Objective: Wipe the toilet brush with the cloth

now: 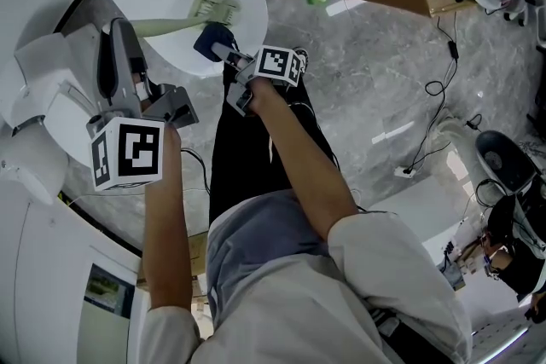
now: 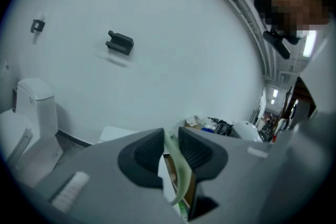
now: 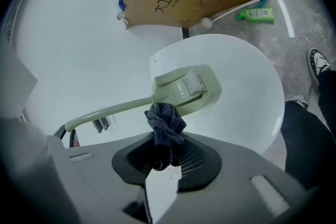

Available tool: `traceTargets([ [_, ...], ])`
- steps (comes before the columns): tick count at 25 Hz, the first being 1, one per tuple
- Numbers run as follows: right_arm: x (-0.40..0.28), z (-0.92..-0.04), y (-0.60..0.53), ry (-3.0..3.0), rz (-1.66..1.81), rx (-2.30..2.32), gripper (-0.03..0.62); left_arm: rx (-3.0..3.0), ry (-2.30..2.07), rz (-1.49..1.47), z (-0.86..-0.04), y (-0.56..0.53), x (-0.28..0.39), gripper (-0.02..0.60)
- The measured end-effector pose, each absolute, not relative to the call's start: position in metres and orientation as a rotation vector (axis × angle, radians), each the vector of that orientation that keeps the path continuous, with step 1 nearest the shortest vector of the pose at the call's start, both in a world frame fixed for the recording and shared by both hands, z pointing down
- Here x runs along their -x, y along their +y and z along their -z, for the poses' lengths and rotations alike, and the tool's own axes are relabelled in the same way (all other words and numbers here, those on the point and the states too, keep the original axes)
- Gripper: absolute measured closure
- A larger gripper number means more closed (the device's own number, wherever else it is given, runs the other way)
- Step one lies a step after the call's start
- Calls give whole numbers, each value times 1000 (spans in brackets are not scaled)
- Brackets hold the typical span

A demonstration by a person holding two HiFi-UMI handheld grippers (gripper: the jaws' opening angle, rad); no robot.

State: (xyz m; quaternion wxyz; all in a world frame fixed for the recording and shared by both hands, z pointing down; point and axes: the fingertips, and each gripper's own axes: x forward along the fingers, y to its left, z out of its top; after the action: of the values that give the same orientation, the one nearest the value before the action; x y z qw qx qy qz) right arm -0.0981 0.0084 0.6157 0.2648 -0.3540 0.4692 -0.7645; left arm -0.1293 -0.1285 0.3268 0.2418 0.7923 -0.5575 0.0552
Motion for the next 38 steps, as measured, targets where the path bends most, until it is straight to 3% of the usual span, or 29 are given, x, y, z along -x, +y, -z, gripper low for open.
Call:
traceTargets([
  [38, 76, -668, 20, 1379, 2240, 1022, 510, -2159, -1600, -140, -329, -125, 126, 581],
])
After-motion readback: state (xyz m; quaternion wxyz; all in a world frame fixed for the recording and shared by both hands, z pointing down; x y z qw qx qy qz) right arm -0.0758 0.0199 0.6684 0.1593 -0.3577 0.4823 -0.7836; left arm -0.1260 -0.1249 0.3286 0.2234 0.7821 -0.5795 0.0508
